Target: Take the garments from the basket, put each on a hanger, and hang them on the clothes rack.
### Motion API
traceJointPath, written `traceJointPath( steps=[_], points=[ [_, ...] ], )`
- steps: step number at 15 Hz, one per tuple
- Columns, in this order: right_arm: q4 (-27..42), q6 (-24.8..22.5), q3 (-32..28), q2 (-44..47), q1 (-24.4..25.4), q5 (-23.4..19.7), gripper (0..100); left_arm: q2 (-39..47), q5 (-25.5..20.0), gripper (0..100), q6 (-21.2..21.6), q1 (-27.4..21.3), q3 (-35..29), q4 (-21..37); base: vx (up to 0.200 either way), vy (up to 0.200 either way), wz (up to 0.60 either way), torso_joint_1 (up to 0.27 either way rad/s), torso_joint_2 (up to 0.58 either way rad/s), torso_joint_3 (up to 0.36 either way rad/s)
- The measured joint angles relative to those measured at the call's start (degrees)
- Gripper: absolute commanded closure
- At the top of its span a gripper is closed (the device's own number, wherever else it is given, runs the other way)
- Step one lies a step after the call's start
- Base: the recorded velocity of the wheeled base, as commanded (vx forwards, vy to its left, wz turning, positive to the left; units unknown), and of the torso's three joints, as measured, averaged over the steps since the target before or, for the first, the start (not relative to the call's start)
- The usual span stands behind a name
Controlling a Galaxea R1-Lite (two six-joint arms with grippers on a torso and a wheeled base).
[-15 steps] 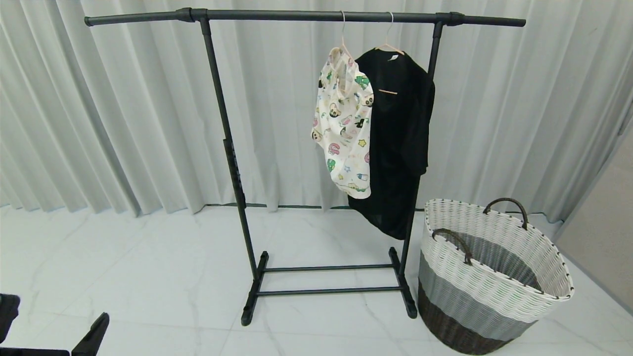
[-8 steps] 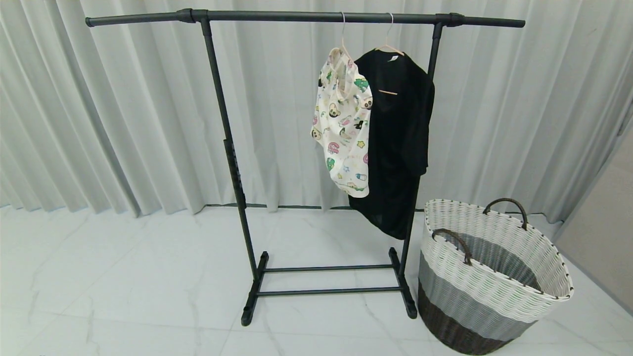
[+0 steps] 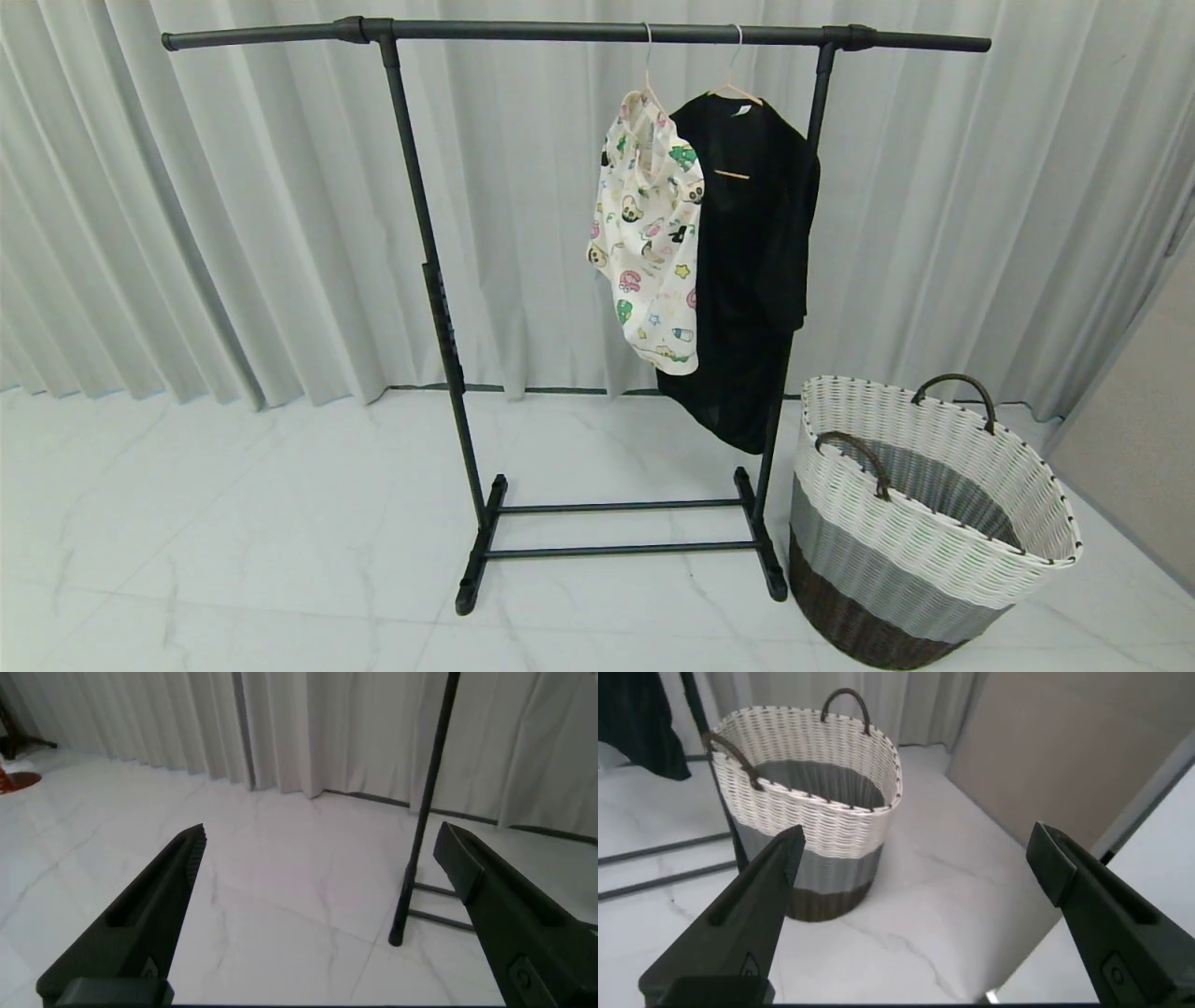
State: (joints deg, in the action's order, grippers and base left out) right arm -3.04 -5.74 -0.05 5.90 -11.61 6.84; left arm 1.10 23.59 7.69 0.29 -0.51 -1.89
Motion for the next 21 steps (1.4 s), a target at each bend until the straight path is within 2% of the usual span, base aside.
traceJointPath(
  steps=[1,2,3,5,7,10,12,15,16,18,19,20,21],
  points=[
    [0.0,-0.5,0.05,-0.17,0.0,-4.6,0,-0.41,-0.72,0,-0.12,-0.05,0.05,0.0,0.0,0.0,0.0,0.0,0.0,0.0],
    [0.02,-0.83,0.05,-0.3,0.01,-11.29,0,-0.72,-4.02,0,-0.39,-0.05,0.1,0.0,0.0,0.0,0.0,0.0,0.0,0.0],
    [0.5,-0.96,0.05,-0.39,0.04,-15.09,0,-0.89,-8.31,0,-1.6,-0.05,0.13,0.0,0.0,0.0,0.0,0.0,0.0,0.0],
    [1.97,0.74,0.05,-0.5,0.04,-16.91,0,-1.0,-17.49,0,-7.47,-0.05,0.38,0.23,0.0,0.0,0.0,0.0,0.0,0.0],
    [2.66,2.6,0.05,-0.52,0.17,-20.05,0,-1.07,-18.66,0,-9.08,-0.11,0.41,0.77,0.0,0.0,0.0,0.0,0.0,0.0],
    [3.5,3.1,-0.06,-0.54,2.27,-21.18,0,-1.07,-18.69,0,-9.33,-0.13,0.46,0.8,0.0,0.0,0.0,0.0,0.0,0.0],
    [3.3,6.01,-0.09,-0.54,2.62,-22.3,0,-1.07,-18.69,0,-9.35,-0.13,0.49,0.85,0.0,0.0,0.0,0.0,0.0,0.0],
    [2.52,8.19,-0.02,-0.56,2.73,-34.05,0,-1.07,-18.69,0,-9.33,-0.13,0.51,0.85,0.0,0.0,0.0,0.0,0.0,0.0],
    [2.93,7.35,-0.02,-0.54,2.74,-36.36,0,-1.07,-18.69,0,-9.33,-0.13,0.51,0.85,0.0,0.0,0.0,0.0,0.0,0.0],
    [1.84,0.96,0.05,-0.56,3.18,-34.45,0,-1.07,-18.69,0,-9.33,-0.13,0.51,0.85,0.0,0.0,0.0,0.0,0.0,0.0],
    [1.1,-2.51,0.05,-0.63,4.44,-29.93,0,-1.07,-18.69,0,-9.33,-0.13,0.51,0.85,0.0,0.0,0.0,0.0,0.0,0.0],
    [0.59,-4.66,0.05,-0.89,7.23,-22.58,0,-1.07,-18.69,0,-9.35,-0.13,0.51,0.85,0.0,0.0,0.0,0.0,0.0,0.0],
    [0.26,-4.96,0.05,-1.24,9.92,-13.4,0,-1.07,-18.69,0,-9.33,-0.13,0.51,0.88,0.0,0.0,0.0,0.0,0.0,0.0]
  ],
)
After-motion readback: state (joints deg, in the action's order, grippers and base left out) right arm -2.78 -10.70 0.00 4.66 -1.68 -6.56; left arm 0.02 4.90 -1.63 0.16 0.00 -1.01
